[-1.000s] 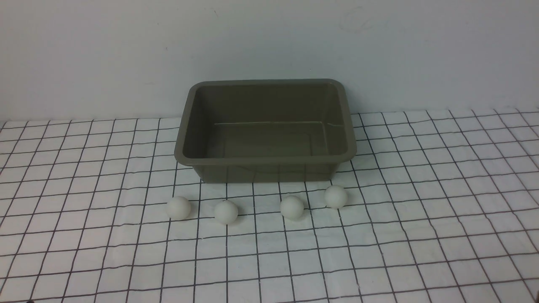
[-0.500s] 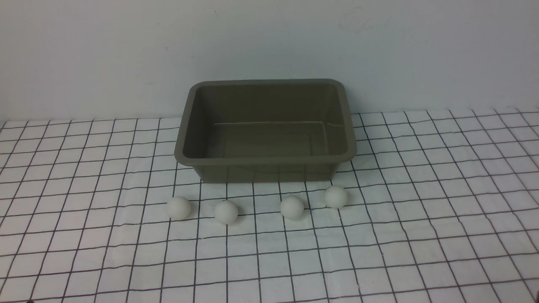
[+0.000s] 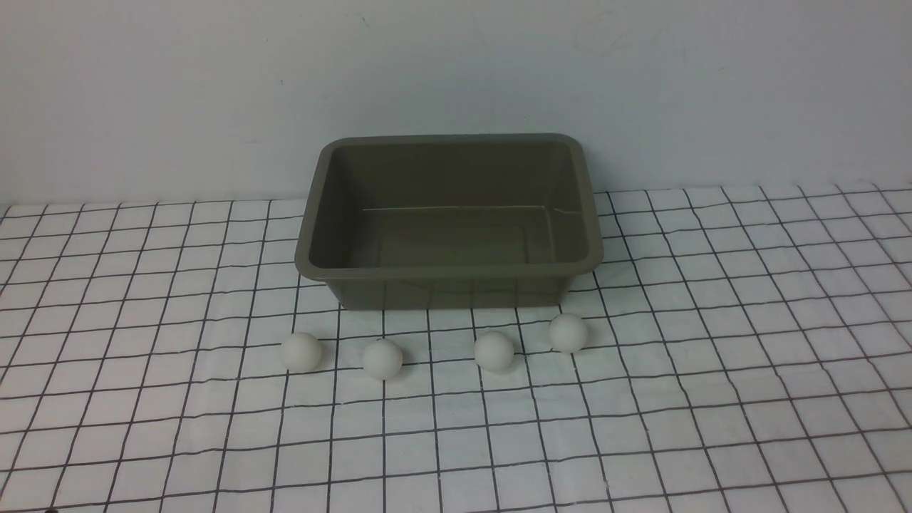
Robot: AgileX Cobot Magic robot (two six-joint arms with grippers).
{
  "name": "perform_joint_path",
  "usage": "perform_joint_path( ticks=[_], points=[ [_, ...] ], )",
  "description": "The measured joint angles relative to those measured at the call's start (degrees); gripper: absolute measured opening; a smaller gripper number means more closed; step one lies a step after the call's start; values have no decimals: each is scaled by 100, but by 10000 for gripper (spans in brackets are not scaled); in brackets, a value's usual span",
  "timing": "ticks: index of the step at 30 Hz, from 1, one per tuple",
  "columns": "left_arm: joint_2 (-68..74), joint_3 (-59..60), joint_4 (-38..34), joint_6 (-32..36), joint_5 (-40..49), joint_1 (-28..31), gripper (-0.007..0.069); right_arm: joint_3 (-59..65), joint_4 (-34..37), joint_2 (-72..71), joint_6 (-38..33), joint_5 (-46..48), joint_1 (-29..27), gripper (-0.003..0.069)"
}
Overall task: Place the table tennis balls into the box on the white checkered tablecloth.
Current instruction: 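Reach for and grasp a ping pong ball on the table beside the basket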
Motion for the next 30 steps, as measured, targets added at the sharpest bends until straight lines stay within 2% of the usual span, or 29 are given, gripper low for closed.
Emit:
perform_joint_path(
  ticks=[6, 30],
  points=[
    [0, 0, 0, 0, 0, 0, 447, -1080, 121, -4, 791, 1059, 0, 335],
    [0, 0, 0, 0, -5, 0, 447, -1228, 298, -4, 1057, 1005, 0, 335]
  ],
)
